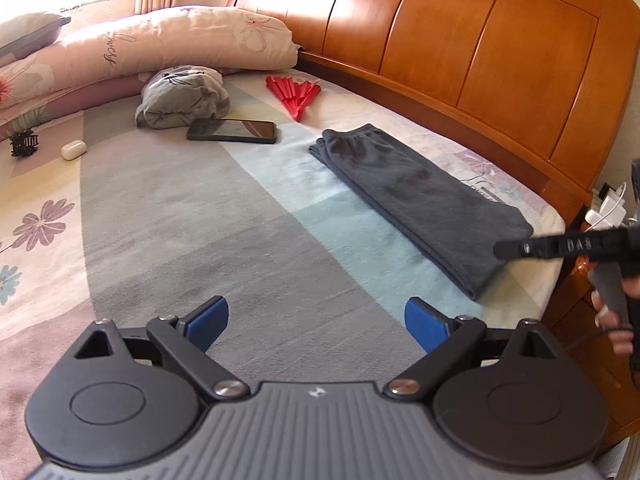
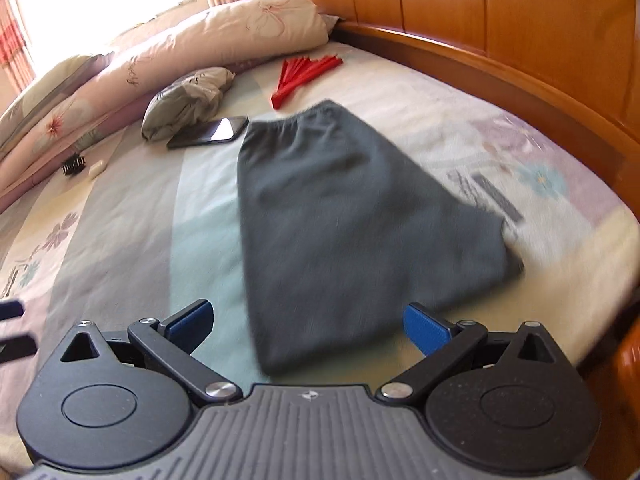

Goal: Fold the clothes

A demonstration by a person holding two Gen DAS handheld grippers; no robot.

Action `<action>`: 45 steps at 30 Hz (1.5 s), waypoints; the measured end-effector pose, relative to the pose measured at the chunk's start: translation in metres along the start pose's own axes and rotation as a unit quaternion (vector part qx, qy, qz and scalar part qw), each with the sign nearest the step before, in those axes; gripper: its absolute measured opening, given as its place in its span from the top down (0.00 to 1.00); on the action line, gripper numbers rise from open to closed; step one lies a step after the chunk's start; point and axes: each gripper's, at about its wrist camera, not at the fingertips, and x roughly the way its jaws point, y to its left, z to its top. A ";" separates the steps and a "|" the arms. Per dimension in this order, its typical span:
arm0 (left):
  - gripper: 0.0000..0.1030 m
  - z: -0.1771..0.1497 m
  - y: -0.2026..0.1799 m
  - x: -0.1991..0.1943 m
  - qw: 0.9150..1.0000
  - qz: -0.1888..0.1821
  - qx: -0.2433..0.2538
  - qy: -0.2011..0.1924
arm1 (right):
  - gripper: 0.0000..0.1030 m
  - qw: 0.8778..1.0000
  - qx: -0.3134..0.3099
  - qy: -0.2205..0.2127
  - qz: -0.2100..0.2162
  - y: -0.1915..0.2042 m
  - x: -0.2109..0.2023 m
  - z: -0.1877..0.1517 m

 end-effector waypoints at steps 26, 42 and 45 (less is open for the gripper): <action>0.03 -0.025 -0.050 -0.057 0.998 -0.052 0.019 -0.022 | 0.00 0.999 -0.034 -0.020 -0.024 0.073 -0.104 -0.065; 0.03 -0.035 -0.061 -0.070 0.998 -0.055 0.026 -0.022 | 0.00 0.997 -0.056 -0.030 -0.053 0.094 -0.123 -0.074; 0.03 -0.036 -0.061 -0.071 0.998 -0.052 0.027 -0.022 | 0.00 0.996 -0.059 -0.031 -0.056 0.096 -0.124 -0.074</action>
